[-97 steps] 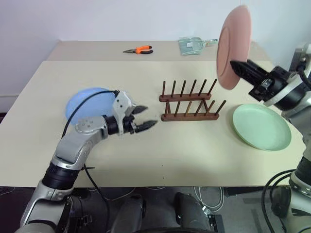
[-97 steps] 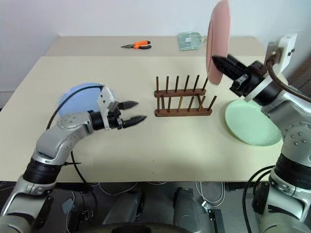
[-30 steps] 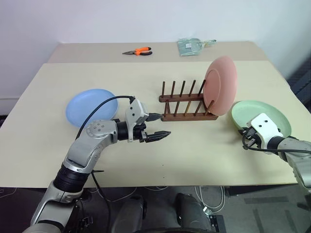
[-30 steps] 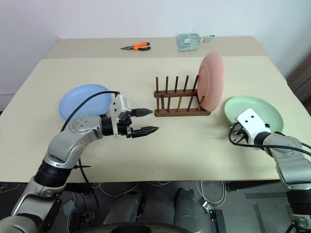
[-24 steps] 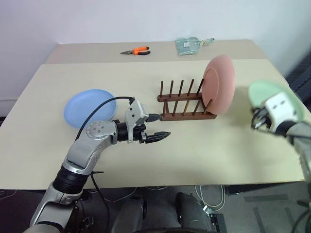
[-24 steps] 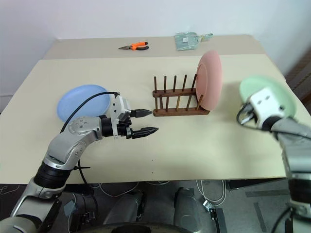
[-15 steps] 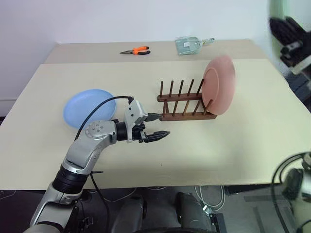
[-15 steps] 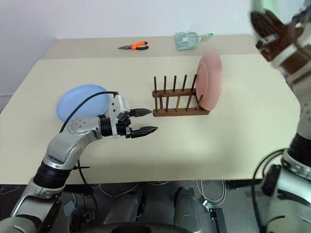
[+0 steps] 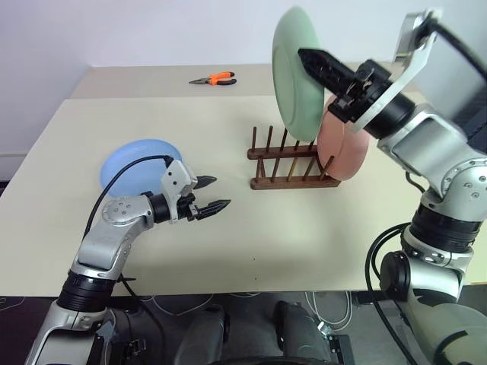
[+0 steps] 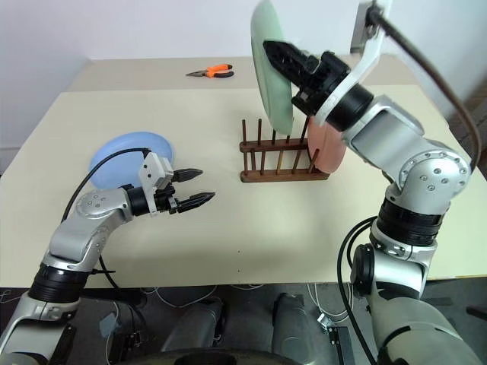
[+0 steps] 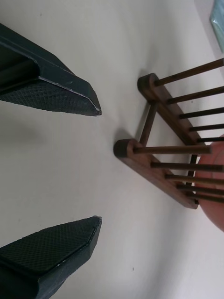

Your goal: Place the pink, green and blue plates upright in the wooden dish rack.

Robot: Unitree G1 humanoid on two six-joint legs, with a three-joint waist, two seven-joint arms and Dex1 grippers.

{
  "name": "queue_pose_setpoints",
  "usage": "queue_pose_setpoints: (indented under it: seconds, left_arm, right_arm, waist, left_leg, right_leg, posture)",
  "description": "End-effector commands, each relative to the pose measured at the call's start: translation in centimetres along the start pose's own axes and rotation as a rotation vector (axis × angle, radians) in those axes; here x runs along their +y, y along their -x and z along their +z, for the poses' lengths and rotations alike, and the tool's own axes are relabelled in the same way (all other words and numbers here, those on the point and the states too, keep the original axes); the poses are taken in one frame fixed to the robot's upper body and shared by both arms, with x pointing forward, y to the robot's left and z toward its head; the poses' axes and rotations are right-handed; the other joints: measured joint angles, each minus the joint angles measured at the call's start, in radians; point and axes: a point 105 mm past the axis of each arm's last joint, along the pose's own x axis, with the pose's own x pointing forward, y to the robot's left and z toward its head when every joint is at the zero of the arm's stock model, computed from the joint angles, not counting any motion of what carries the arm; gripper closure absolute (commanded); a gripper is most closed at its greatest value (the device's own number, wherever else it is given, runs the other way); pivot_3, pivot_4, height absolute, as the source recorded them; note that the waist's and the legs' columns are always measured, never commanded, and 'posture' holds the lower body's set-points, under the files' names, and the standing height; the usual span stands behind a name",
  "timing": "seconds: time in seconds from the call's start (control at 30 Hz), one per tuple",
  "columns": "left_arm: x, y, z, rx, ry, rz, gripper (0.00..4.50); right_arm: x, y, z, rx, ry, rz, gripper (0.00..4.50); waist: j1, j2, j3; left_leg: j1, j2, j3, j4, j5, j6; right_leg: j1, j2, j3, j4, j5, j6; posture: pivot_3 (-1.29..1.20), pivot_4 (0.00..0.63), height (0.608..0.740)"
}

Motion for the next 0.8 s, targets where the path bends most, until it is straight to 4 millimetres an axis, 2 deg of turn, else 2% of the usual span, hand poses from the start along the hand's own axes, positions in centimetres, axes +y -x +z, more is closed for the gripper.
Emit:
queue_pose_setpoints:
  seconds: [0.03,0.23,0.37,0.5,0.53,0.6,0.63,0.67,0.7,0.73,0.8]
  left_arm:
    - [0.2,0.4,1.2,-0.036,-0.037,0.014,0.97]
    - [0.1,0.3,2.3,-0.080,-0.034,0.021,0.97]
    - [0.2,0.3,2.6,-0.086,-0.034,0.024,0.97]
    - [0.6,0.4,2.2,-0.061,-0.031,0.046,0.97]
    - [0.7,0.4,2.1,-0.054,-0.019,0.051,0.97]
    - [2.6,0.7,1.2,-0.020,0.024,0.152,0.48]
    - [4.3,1.1,1.2,-0.019,0.034,0.246,0.18]
    - [5.9,1.7,1.3,-0.027,0.039,0.340,0.08]
    - [7.3,2.3,1.5,-0.038,0.038,0.430,0.02]
    - [9.3,3.4,1.5,-0.029,0.026,0.568,0.00]
    - [13.2,6.4,1.1,0.065,-0.003,0.859,0.00]
  right_arm:
    - [-0.5,0.0,0.3,-0.030,-0.006,-0.027,4.45]
    - [-3.9,0.2,-1.5,-0.007,-0.073,-0.150,4.45]
    - [-5.1,0.3,-1.3,-0.027,-0.067,-0.195,3.03]
    - [-4.8,0.3,-0.1,-0.059,0.053,-0.207,1.00]
    - [-4.4,0.3,0.4,-0.056,0.170,-0.207,0.55]
    - [-3.2,0.5,1.9,-0.049,0.505,-0.195,0.47]
    - [-2.3,0.5,2.6,-0.043,0.648,-0.163,0.47]
    - [-1.5,0.5,3.0,-0.038,0.739,-0.127,0.47]
    - [-0.9,0.5,3.2,-0.037,0.792,-0.094,0.26]
    - [0.0,0.5,3.2,-0.027,0.874,-0.051,0.03]
    - [1.5,0.5,2.3,0.014,0.991,0.049,0.01]
  waist:
    - [-0.003,0.000,0.000]
    - [-0.015,0.000,0.000]
    - [-0.021,0.000,0.000]
    - [-0.022,0.000,0.000]
    - [-0.022,0.000,0.000]
    - [-0.018,0.001,0.001]
    - [-0.018,0.001,0.000]
    - [-0.020,0.001,0.000]
    - [-0.021,0.000,0.000]
    - [-0.022,-0.001,-0.001]
    - [-0.025,-0.003,-0.001]
  left_leg:
    - [0.000,0.000,0.000,0.000,0.000,0.000]
    - [0.000,0.001,0.001,0.000,0.000,0.000]
    - [0.000,0.001,0.001,0.000,0.000,0.000]
    - [0.000,0.002,0.001,-0.001,0.000,0.000]
    - [0.000,0.002,0.002,-0.001,0.000,0.000]
    - [0.000,0.002,0.002,0.000,0.000,0.000]
    - [-0.001,0.001,0.002,0.000,0.000,0.000]
    - [-0.001,0.001,0.002,0.000,0.000,0.000]
    - [-0.001,0.001,0.002,0.000,0.000,0.000]
    - [0.000,0.002,0.002,0.000,0.000,0.000]
    - [0.000,0.003,0.002,0.000,0.000,0.000]
  right_leg:
    - [-0.001,0.000,0.000,0.001,0.000,0.000]
    - [-0.001,0.001,0.001,0.001,0.000,0.000]
    - [-0.001,0.002,0.001,0.001,0.000,0.000]
    - [-0.002,0.002,0.002,0.002,0.000,0.000]
    - [-0.002,0.002,0.002,0.002,0.000,0.000]
    - [-0.002,0.002,0.002,0.002,0.000,0.001]
    - [-0.003,0.002,0.002,0.002,0.000,0.001]
    - [-0.002,0.002,0.002,0.002,-0.001,0.002]
    - [-0.002,0.003,0.002,0.001,-0.002,0.005]
    - [-0.002,0.003,0.002,0.001,-0.001,0.007]
    - [-0.002,0.004,0.002,0.001,-0.001,0.007]
  posture:
    - [0.00,0.150,0.740]
    - [0.00,0.150,0.740]
    - [0.00,0.150,0.740]
    - [0.00,0.150,0.740]
    - [0.00,0.150,0.740]
    - [0.00,0.150,0.740]
    - [0.00,0.150,0.740]
    - [0.00,0.150,0.740]
    - [0.00,0.150,0.740]
    - [0.00,0.150,0.740]
    - [0.00,0.150,0.740]
